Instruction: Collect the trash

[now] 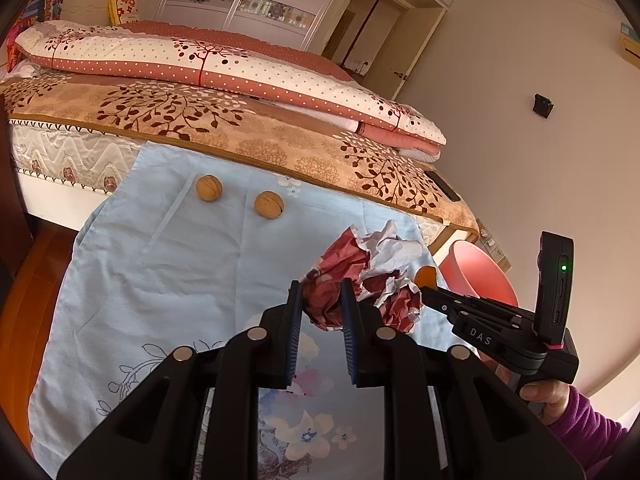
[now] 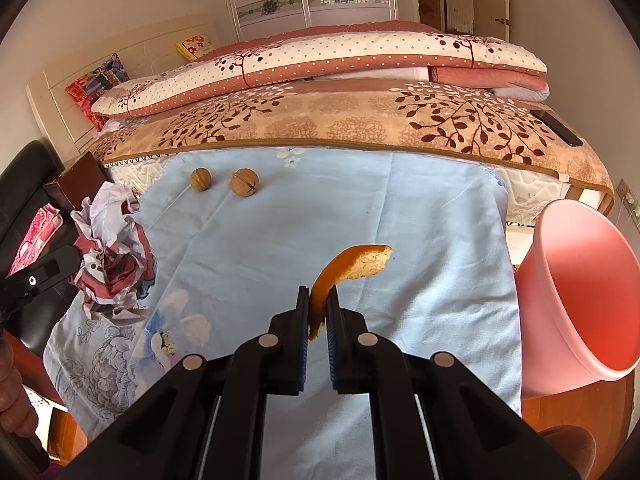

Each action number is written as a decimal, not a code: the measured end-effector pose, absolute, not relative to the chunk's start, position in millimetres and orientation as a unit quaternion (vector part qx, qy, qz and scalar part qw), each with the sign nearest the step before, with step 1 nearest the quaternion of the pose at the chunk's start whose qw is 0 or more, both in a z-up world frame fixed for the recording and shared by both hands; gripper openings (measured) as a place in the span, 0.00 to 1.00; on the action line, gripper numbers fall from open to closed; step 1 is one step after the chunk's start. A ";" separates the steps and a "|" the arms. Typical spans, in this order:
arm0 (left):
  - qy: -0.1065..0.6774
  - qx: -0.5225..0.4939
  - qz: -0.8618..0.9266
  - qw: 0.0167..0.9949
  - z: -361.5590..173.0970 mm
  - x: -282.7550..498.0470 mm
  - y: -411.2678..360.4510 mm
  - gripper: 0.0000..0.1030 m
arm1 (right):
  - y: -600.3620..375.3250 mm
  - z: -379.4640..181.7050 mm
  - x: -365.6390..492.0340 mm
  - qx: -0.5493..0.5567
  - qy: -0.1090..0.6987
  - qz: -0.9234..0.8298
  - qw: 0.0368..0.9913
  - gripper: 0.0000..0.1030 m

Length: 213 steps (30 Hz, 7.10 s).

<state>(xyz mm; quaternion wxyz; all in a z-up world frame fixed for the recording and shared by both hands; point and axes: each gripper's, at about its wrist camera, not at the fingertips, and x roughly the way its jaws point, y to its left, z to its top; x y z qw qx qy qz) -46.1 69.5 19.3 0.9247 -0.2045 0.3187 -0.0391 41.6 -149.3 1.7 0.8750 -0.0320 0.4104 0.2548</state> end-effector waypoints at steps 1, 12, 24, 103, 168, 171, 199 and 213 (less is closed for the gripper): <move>0.321 -0.207 -0.039 0.923 18.4 -44.3 70.2 0.18 | -150.8 3.1 40.9 -0.031 0.409 0.256 0.875 0.07; 0.334 -0.198 -0.053 0.920 14.6 -29.9 52.2 0.18 | -170.3 10.6 39.3 -0.009 0.401 0.259 0.878 0.07; 0.338 -0.182 -0.070 0.921 23.8 -9.4 24.7 0.18 | -199.0 26.6 24.2 0.003 0.376 0.262 0.889 0.07; 0.364 -0.033 -0.204 0.908 3.5 167.5 -249.3 0.18 | -420.1 21.8 94.9 0.083 0.347 0.027 0.934 0.07; 0.321 -0.036 -0.195 0.926 34.2 140.5 -231.0 0.27 | -397.0 38.7 53.8 0.076 0.288 0.011 0.954 0.72; 0.312 -0.036 -0.193 0.930 39.1 133.6 -224.9 0.27 | -388.5 41.5 47.7 0.061 0.277 0.003 0.959 0.75; 0.294 -0.031 -0.193 0.936 44.6 91.7 -189.7 0.27 | -356.3 42.7 28.3 0.054 0.265 -0.007 0.963 0.76; 0.294 -0.032 -0.194 0.935 45.5 90.2 -187.7 0.27 | -355.9 42.2 31.1 0.056 0.271 -0.011 0.961 0.76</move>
